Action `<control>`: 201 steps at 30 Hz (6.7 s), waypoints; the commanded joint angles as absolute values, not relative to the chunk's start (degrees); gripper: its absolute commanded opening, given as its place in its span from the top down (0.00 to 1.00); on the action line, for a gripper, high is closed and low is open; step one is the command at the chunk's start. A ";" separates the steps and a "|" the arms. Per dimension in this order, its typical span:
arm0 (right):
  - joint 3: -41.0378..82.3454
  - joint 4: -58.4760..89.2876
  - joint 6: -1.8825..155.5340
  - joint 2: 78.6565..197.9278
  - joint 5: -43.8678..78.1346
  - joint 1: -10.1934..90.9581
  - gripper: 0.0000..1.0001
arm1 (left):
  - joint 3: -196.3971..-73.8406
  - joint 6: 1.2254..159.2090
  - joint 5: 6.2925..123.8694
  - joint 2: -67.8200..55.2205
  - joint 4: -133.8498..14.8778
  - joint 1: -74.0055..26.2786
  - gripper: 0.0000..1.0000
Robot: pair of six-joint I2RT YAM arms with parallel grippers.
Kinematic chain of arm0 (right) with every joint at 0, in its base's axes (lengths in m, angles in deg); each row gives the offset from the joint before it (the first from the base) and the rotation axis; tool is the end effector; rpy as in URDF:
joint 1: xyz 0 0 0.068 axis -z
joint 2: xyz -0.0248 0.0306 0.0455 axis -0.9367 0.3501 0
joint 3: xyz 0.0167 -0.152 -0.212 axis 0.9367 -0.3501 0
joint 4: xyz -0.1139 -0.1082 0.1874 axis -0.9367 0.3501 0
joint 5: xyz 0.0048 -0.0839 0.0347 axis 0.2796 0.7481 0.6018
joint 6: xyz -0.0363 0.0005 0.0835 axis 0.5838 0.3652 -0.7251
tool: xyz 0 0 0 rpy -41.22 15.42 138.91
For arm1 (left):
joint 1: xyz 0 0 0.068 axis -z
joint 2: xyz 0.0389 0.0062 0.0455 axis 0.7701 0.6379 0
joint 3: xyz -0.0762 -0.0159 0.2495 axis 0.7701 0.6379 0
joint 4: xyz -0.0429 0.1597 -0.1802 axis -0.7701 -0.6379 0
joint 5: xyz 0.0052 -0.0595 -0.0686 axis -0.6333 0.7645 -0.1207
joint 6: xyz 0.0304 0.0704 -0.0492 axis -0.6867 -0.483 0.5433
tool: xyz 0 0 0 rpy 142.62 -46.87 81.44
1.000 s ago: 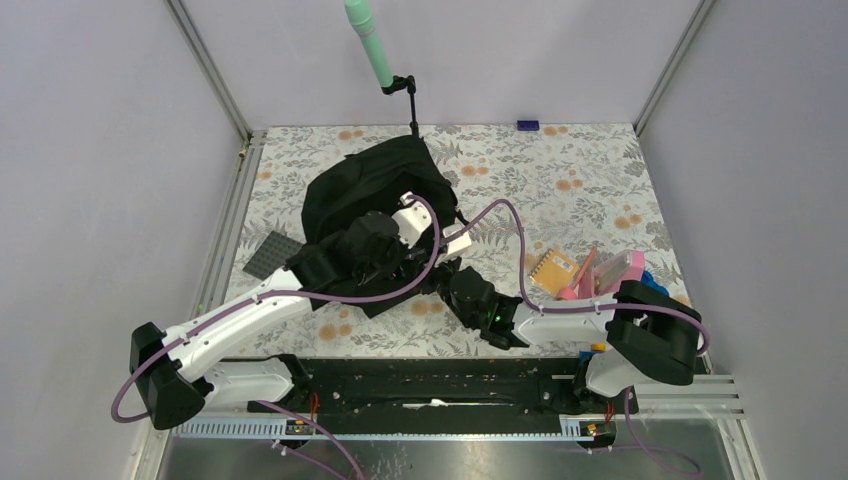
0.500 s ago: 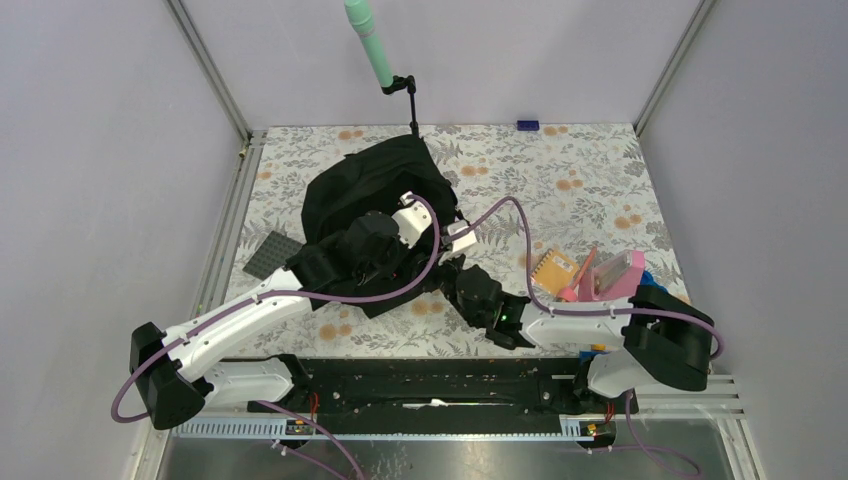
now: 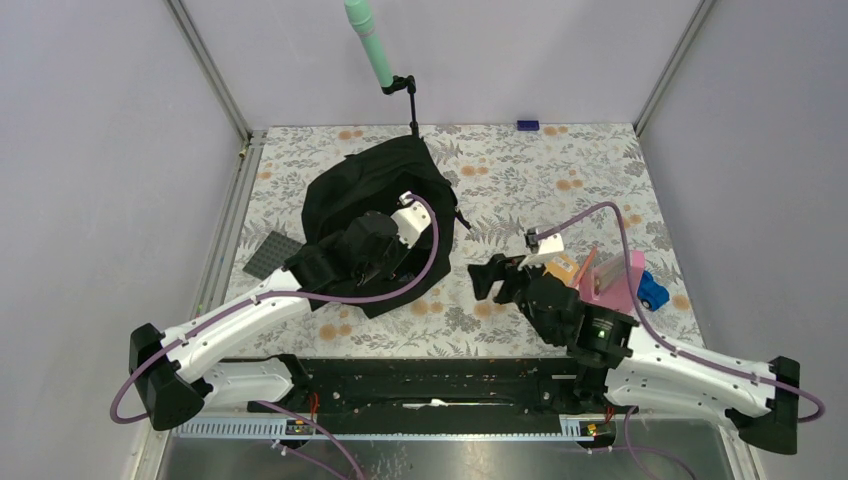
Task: Pack the student bag
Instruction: Pick up the personal item from the center of the board, then place the personal item in the student bag.
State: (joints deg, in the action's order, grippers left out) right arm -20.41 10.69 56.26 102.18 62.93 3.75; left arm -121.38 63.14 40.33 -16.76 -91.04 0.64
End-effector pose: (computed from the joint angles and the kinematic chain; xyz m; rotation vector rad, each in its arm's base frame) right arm 0.1333 0.1734 0.2947 -0.0585 1.7000 0.6708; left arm 0.1871 -0.1943 0.2864 0.8844 1.9842 -0.1378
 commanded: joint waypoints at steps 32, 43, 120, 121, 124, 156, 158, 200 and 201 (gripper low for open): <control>-29.79 48.41 30.45 109.37 50.83 40.29 0.16 | -121.66 64.14 41.09 -19.34 -89.10 0.25 1.00; -26.49 41.55 35.59 120.18 45.57 42.09 0.33 | -121.53 64.16 41.07 -19.99 -89.19 0.26 1.00; -23.17 -70.82 81.47 143.61 43.94 6.12 1.00 | -125.53 67.72 58.40 -20.09 -92.19 -8.43 1.00; -22.99 -70.88 81.91 144.23 44.66 5.92 1.00 | -125.57 67.75 58.60 -20.09 -92.18 -8.53 1.00; -22.33 -70.88 82.58 146.01 45.96 5.55 1.00 | -125.62 67.84 59.17 -20.00 -92.01 -8.94 1.00; -21.94 -70.75 83.18 152.16 54.92 2.71 0.26 | -125.77 68.20 60.38 -20.18 -91.91 -10.37 1.00; -22.40 -70.79 83.29 151.60 55.25 2.60 0.24 | -125.73 68.20 60.40 -20.18 -91.91 -10.37 1.00; -18.88 -52.90 57.40 144.98 69.90 1.29 1.00 | -125.70 68.29 60.07 -20.80 -91.74 -10.64 1.00; -18.09 -52.73 56.51 145.31 70.09 0.92 1.00 | -125.70 68.29 60.07 -20.79 -91.74 -10.68 1.00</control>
State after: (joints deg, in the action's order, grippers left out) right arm -22.34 -51.43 65.12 145.52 64.41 2.16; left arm -122.87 67.51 59.89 -18.66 -94.06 -10.18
